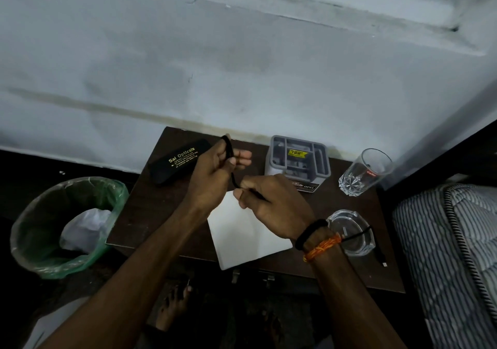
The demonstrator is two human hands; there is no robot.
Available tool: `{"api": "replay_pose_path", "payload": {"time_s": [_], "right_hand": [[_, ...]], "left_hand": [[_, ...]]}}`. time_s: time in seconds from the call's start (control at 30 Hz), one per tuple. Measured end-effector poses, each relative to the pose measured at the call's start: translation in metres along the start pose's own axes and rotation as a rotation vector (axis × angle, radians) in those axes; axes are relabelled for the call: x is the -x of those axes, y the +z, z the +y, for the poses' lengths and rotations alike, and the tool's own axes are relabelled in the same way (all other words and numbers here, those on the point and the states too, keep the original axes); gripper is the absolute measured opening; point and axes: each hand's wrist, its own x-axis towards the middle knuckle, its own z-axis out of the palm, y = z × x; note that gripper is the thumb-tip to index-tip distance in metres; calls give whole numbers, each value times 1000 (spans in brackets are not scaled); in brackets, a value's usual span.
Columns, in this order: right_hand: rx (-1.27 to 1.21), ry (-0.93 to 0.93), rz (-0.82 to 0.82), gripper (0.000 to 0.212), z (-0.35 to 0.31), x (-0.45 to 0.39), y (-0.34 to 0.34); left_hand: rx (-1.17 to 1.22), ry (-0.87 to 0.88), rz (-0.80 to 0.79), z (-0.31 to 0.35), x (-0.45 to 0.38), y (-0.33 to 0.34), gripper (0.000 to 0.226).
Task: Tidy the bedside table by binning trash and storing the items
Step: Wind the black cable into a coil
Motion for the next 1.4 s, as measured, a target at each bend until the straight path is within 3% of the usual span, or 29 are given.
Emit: {"api": "replay_pose_path", "payload": {"time_s": [0.13,0.27,0.4,0.6,0.73,0.97,1.17,1.4], "right_hand": [[32,-77,167,20,4,2,-7],[64,-112,345,19,11,3,-13],[124,-106,508,17,15,2,-14],[54,-83,645,14,23,1,-18],[6,-27,603,16,28,0,-15],[-189,182,343,24,29,-6,1],[7,236,56,27,26,-3,6],[92,228,-15,37,10,-5,3]], "left_hand": [[-105,48,-157,-1,4,-2,46],[6,35,-244,1,9,3,34],[-89,88,-343,5,10,4,29],[56,-7,-441,14,8,4,29],[145,-36,-464,17,9,2,31],[395,-152,-419,15,9,3,39],[520,-143,-237,12,1,-3,46],[341,-111,-39,7,-2,3,39]]}}
